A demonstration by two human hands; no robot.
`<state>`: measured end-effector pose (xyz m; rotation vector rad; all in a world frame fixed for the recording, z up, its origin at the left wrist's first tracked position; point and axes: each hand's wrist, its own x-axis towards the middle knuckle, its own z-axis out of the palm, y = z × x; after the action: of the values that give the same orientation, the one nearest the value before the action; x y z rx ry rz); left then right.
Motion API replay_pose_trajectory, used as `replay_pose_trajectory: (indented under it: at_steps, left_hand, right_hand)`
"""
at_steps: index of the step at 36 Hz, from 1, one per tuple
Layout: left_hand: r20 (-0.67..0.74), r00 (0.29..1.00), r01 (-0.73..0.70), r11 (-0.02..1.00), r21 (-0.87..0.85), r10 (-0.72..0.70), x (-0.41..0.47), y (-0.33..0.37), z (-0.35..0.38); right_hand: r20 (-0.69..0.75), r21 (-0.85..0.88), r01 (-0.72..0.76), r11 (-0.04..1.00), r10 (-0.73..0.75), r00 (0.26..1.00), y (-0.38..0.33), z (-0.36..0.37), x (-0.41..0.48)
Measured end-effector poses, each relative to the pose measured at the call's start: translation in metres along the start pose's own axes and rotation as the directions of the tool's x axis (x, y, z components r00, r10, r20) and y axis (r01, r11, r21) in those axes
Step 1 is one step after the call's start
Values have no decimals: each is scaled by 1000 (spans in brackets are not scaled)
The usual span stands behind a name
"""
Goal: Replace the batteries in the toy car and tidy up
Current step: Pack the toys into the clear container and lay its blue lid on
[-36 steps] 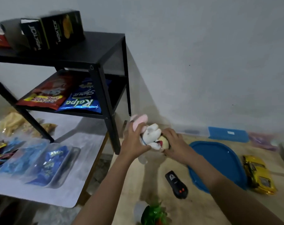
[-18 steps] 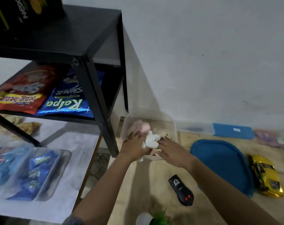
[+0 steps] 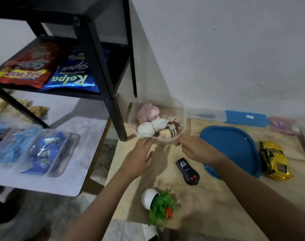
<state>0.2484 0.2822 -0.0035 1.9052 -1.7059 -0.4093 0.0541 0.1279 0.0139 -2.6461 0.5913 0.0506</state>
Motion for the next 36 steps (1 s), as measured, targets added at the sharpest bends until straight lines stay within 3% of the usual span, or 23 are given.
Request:
replay_pose_trajectory:
  at_steps: [2,5,13,19,25,31,36]
  left_hand:
    - [220,974,72,993,-90,-50,-20,8,3]
    - [492,863,224,959,-175,-112,-44,16,4]
    - [639,756,212,976,-38,-140,-91,31,9]
    - [538,815,204,975,84,-216,-108,35,32]
    - [352,915,171,980,104,-197,-118,29,51]
    - [287,928,245,969,13,-238,-121,35,52]
    - [178,946,287,955,-73,-271,-124,40,51]
  right_hand:
    - [132,10,-28,1000,26,991,-1,7,-13]
    - [249,-31,-133,991,136,959,-5,24,-26]
    - [285,-166,-257,952,296,912,-15,67,-43]
    - [220,-43,-452,891,450,865,-21,79,-53]
    - [114,235,-631,739,624,773,-12,74,-73]
    - [155,538,-690,485,747,646,-3,58,-88]
    - [204,770,-606,199,824,529,6,43,-96]
